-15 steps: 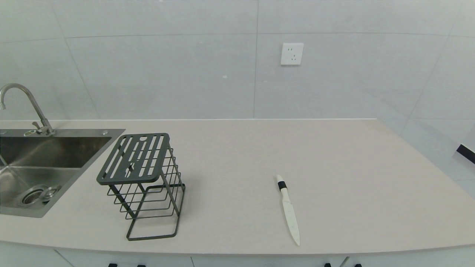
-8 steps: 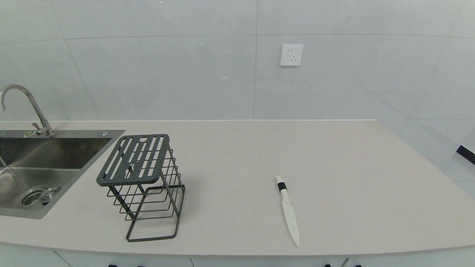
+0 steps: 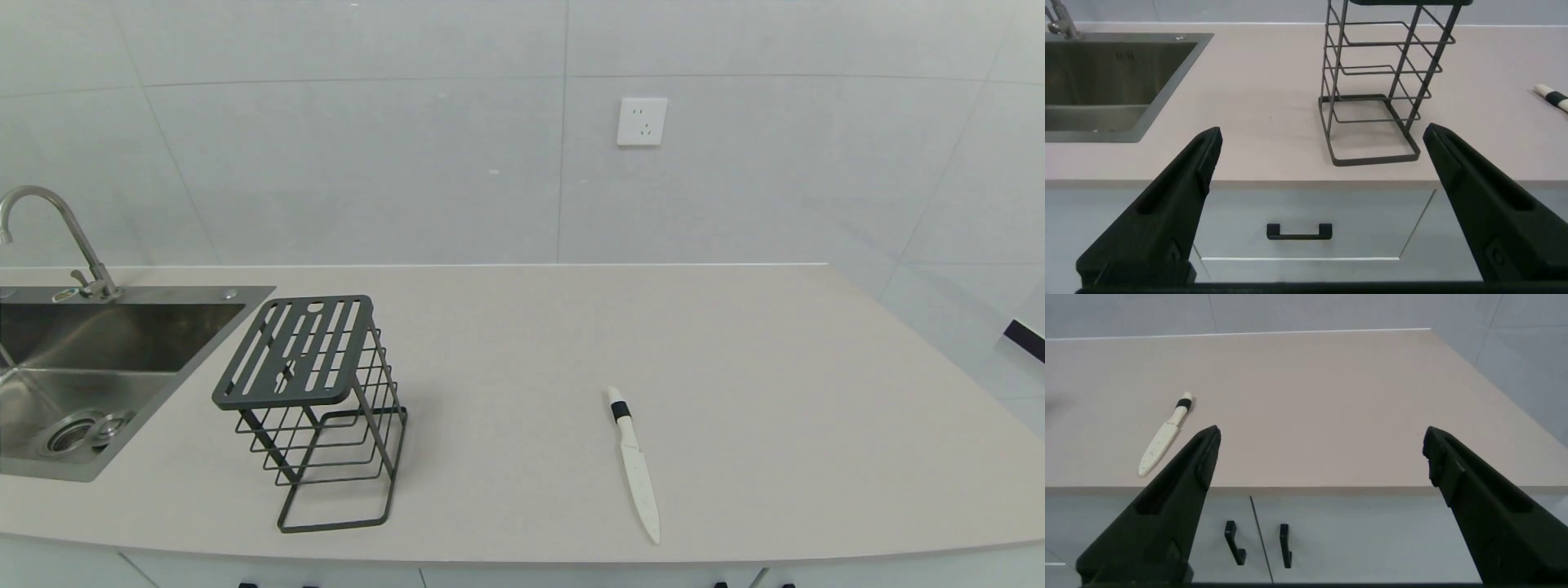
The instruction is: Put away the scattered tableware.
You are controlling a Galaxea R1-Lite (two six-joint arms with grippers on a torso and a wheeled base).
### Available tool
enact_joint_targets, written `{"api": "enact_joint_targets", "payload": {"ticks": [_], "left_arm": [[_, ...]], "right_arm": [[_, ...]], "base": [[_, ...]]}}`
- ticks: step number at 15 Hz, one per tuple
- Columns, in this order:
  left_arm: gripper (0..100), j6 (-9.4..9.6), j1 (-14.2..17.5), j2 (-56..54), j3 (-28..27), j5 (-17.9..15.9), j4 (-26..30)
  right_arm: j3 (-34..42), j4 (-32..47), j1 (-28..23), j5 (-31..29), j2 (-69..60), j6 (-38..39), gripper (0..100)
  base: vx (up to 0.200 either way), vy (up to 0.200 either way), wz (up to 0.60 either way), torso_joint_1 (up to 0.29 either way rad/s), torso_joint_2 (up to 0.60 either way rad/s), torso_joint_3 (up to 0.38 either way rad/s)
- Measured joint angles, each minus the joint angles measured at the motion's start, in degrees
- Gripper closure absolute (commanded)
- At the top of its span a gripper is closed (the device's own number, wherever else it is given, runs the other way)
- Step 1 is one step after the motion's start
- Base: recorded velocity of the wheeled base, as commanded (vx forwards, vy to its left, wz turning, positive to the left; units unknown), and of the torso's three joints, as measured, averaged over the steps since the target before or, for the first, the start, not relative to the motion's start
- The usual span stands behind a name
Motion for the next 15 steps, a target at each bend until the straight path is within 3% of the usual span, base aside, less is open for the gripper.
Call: {"api": "enact_joint_targets", "payload": {"ticks": [2,7,15], "left_arm": [[0,-0.16,0.0,0.0,0.0,0.1,0.0],[0,-0.18,0.0,0.0,0.0,0.1,-0.02],[0,-0.27,0.0,0.0,0.0,0.1,-0.02]], "right_arm": [[0.0,0.0,0.0,0.0,0.0,-0.01,0],[0.0,-0.01,-0.02,0.0,0.0,-0.01,0],[0.0,-0.01,0.0,-0.02,0.0,-0.01,0]], "base": [[0.0,0.0,0.0,0.0,0.0,0.0],[0.0,0.0,0.0,0.251,-0.06,0.188],[0.0,0.0,0.0,0.127,-0.04,0.091]]}}
